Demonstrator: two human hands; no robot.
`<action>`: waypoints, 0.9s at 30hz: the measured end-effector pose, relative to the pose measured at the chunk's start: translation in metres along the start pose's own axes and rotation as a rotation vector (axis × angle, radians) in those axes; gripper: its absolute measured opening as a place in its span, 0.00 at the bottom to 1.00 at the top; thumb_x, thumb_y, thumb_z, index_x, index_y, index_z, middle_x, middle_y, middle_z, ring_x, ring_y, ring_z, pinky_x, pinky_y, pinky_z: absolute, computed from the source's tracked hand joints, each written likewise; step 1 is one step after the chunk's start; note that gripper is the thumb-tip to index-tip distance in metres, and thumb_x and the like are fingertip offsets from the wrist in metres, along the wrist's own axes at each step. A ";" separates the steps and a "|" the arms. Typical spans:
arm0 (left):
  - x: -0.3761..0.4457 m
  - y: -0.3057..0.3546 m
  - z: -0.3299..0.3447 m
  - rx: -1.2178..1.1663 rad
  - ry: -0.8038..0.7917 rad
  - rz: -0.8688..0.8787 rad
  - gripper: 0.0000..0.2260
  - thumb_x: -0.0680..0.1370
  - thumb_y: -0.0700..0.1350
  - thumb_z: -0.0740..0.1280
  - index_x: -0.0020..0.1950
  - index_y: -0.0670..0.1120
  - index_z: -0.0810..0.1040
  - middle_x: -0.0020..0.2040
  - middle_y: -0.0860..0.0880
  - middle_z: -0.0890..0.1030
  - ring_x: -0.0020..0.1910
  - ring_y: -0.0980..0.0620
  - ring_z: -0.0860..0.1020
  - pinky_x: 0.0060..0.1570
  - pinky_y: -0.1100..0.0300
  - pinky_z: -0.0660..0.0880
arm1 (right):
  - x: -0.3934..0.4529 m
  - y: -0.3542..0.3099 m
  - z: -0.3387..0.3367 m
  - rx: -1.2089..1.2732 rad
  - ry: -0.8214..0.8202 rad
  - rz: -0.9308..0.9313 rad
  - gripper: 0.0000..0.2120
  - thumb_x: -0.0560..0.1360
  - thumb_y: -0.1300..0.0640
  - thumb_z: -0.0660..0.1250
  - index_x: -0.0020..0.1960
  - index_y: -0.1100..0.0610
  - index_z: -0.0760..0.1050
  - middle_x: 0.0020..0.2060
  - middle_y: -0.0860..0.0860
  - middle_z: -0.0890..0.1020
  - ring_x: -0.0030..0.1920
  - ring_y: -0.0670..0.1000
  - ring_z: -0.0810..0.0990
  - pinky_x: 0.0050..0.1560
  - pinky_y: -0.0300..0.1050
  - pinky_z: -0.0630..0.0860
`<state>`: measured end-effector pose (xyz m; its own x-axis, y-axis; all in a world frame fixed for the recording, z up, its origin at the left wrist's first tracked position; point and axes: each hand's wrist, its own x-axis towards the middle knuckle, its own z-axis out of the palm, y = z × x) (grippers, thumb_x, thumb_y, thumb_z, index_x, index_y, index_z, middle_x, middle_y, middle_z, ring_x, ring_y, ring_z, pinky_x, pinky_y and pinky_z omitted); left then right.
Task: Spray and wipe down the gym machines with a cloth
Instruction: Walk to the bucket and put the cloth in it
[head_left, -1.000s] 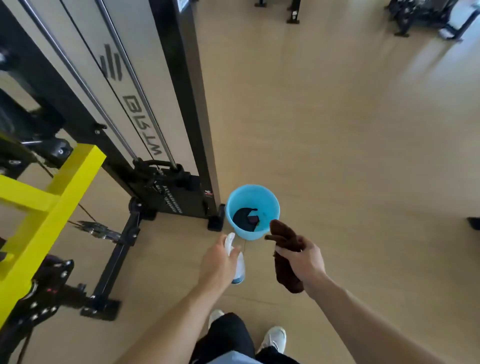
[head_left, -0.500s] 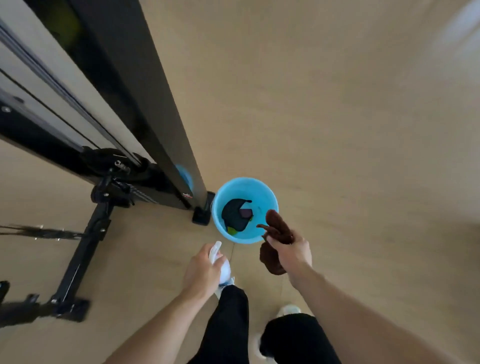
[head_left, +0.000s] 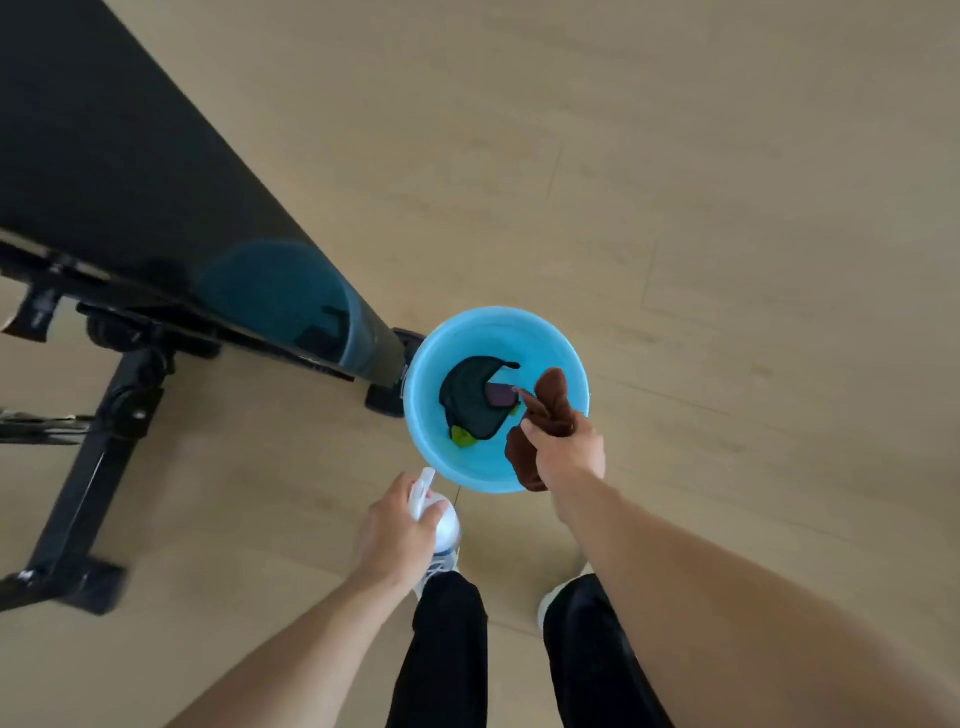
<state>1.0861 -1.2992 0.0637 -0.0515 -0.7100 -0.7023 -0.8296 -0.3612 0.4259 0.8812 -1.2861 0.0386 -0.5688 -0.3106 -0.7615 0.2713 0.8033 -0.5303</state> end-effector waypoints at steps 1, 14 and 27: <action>0.007 -0.004 0.005 -0.006 0.004 -0.018 0.04 0.80 0.48 0.69 0.51 0.49 0.75 0.44 0.57 0.78 0.44 0.50 0.77 0.36 0.59 0.68 | 0.010 0.002 0.005 0.003 -0.018 0.002 0.11 0.76 0.53 0.76 0.56 0.45 0.79 0.42 0.40 0.83 0.45 0.48 0.84 0.52 0.45 0.83; 0.031 -0.013 0.052 0.062 -0.018 -0.047 0.04 0.81 0.49 0.65 0.52 0.53 0.70 0.44 0.55 0.77 0.45 0.50 0.75 0.42 0.57 0.66 | 0.046 0.074 0.012 -0.286 -0.214 0.153 0.13 0.80 0.61 0.67 0.62 0.49 0.79 0.56 0.46 0.85 0.55 0.53 0.84 0.57 0.48 0.81; 0.033 0.068 0.184 0.146 -0.247 -0.014 0.11 0.75 0.45 0.70 0.33 0.54 0.77 0.30 0.55 0.79 0.35 0.52 0.80 0.36 0.57 0.75 | 0.044 0.120 -0.082 -0.091 -0.140 0.140 0.14 0.76 0.37 0.71 0.44 0.47 0.85 0.38 0.52 0.85 0.36 0.44 0.79 0.41 0.40 0.76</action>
<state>0.9253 -1.2356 -0.0352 -0.1583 -0.5304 -0.8328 -0.9016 -0.2662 0.3409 0.8248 -1.1622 -0.0281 -0.4157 -0.2553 -0.8729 0.2650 0.8841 -0.3848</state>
